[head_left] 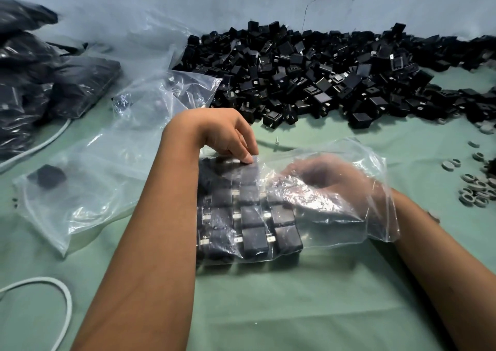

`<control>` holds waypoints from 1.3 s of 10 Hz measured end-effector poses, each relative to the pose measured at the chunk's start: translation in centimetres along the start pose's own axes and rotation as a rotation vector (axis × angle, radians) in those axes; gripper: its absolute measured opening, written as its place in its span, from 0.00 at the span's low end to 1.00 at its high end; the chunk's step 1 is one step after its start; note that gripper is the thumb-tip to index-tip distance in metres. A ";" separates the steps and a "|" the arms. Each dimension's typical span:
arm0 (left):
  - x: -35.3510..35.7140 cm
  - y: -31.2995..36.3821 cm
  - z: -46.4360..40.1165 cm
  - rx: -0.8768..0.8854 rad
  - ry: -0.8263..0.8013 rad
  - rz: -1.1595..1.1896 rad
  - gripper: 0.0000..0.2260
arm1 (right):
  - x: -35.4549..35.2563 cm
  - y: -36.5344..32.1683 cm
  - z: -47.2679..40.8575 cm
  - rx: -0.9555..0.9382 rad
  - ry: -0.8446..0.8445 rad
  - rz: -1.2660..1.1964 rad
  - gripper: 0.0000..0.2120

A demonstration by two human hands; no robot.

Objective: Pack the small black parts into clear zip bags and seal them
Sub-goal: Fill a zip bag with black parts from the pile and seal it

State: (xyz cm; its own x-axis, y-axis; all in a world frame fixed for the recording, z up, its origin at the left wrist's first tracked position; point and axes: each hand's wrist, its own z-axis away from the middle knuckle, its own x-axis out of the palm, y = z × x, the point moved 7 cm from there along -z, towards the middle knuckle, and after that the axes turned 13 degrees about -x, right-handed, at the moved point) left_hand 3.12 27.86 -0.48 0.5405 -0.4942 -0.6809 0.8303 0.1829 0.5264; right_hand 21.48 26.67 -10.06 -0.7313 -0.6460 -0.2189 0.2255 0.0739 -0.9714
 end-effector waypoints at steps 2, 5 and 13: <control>0.0 -0.2 0.2 -0.006 0.023 0.011 0.07 | 1.6 -5.2 2.9 -0.172 0.019 -0.151 0.05; -2.3 0.8 0.3 0.017 0.383 0.000 0.02 | -1.2 -5.7 6.0 -0.172 0.116 0.058 0.11; -3.8 -1.7 -0.5 -0.143 0.721 0.083 0.16 | -9.5 -2.8 7.9 -0.077 0.760 -0.479 0.07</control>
State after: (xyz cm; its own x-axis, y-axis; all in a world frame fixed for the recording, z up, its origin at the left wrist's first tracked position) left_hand -0.25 29.85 0.93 0.5161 0.1986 -0.8332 0.7659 0.3286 0.5527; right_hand 32.85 26.59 -4.52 -0.9702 0.0544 0.2362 -0.2369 -0.0060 -0.9715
